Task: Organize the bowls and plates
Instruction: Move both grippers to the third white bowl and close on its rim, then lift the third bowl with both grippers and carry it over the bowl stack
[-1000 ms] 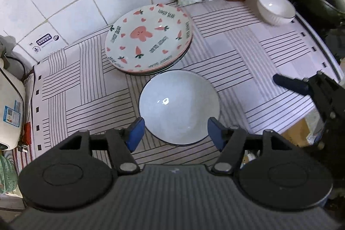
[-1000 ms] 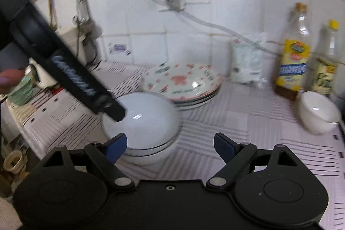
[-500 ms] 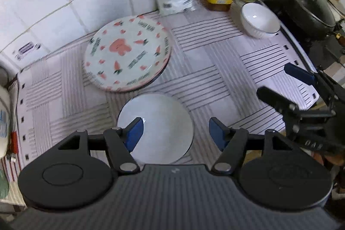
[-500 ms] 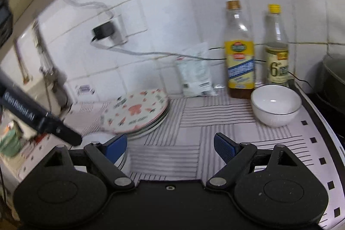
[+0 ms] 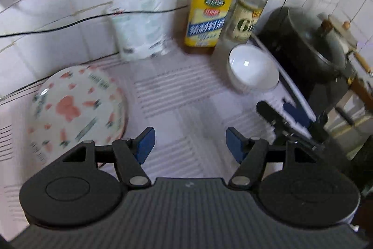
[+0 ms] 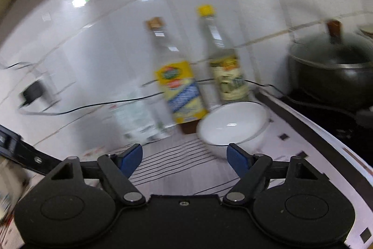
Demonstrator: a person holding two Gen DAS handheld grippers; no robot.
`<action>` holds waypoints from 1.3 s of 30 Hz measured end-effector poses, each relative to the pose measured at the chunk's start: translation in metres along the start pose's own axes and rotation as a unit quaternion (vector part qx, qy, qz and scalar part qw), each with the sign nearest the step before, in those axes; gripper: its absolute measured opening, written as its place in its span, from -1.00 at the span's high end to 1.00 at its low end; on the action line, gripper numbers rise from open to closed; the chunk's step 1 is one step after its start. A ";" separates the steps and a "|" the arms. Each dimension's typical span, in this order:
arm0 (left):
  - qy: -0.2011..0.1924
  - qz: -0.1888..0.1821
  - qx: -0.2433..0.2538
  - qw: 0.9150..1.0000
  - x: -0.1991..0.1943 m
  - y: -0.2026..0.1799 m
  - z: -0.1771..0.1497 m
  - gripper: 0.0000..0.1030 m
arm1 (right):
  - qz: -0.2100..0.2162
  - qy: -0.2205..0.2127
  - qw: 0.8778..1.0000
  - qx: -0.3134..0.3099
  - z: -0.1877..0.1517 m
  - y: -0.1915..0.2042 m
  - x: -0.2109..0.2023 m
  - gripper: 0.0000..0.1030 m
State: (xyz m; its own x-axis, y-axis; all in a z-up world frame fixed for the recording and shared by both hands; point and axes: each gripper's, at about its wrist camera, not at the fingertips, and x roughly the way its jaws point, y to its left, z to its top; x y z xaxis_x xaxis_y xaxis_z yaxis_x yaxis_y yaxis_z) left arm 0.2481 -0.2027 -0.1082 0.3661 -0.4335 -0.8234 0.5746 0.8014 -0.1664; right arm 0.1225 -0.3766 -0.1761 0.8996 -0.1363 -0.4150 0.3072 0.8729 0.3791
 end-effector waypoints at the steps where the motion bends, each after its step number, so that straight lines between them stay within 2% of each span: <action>1: -0.002 -0.002 -0.004 1.000 0.008 -0.002 0.004 -0.26 | -0.015 -0.004 1.000 0.008 -0.002 -0.005 0.007 -0.54; 6: -0.014 -0.023 -0.027 0.999 0.044 -0.011 0.022 -0.25 | -0.061 -0.021 0.997 0.037 -0.003 -0.021 0.029 -0.49; 11: -0.030 -0.014 -0.039 0.999 0.067 -0.022 0.034 -0.25 | -0.108 -0.011 0.993 0.050 0.000 -0.035 0.051 -0.18; 14: -0.038 -0.025 -0.054 0.997 0.078 -0.025 0.041 -0.27 | -0.130 0.001 0.989 0.069 0.001 -0.043 0.063 -0.11; 17: -0.040 -0.008 -0.045 0.998 0.096 -0.031 0.046 -0.25 | -0.138 0.006 0.986 0.089 0.003 -0.049 0.068 0.00; 19: -0.032 -0.006 -0.038 0.999 0.109 -0.036 0.049 -0.25 | -0.142 0.009 0.986 0.092 0.004 -0.049 0.071 0.04; 22: 0.000 -0.007 -0.035 0.999 0.131 -0.042 0.052 -0.25 | -0.143 0.017 0.985 0.099 0.004 -0.053 0.076 0.15; 25: 0.034 -0.027 -0.058 0.997 0.145 -0.040 0.050 -0.25 | -0.142 0.027 0.983 0.110 0.002 -0.056 0.081 0.21; 29: 0.039 -0.021 -0.063 0.997 0.156 -0.037 0.050 -0.19 | -0.134 0.029 0.982 0.128 0.003 -0.058 0.083 0.21; 30: 0.040 -0.024 -0.065 0.997 0.159 -0.037 0.051 -0.15 | -0.131 0.032 0.982 0.134 0.003 -0.058 0.083 0.21; 33: 0.040 -0.037 -0.071 0.996 0.166 -0.036 0.054 0.18 | -0.129 0.035 0.980 0.146 0.005 -0.059 0.084 0.21; 34: 0.042 -0.050 -0.067 0.996 0.168 -0.037 0.055 0.44 | -0.128 0.035 0.980 0.148 0.005 -0.059 0.085 0.21; 35: 0.047 -0.061 -0.062 0.995 0.168 -0.039 0.055 0.61 | -0.128 0.034 0.980 0.148 0.006 -0.059 0.085 0.23; 37: 0.062 -0.072 -0.060 0.994 0.168 -0.041 0.052 0.67 | -0.132 0.036 0.980 0.145 0.006 -0.057 0.085 0.33; 39: 0.061 -0.063 -0.051 0.995 0.167 -0.045 0.049 0.68 | -0.140 0.038 0.980 0.138 0.007 -0.054 0.085 0.43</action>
State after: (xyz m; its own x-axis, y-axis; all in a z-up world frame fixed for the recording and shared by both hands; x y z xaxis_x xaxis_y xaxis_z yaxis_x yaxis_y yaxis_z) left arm 0.3197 -0.3311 -0.2113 0.2017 -0.4846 -0.8512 0.5310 0.7843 -0.3207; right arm 0.1840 -0.4385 -0.2263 0.7454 -0.3077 -0.5914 0.6204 0.6449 0.4463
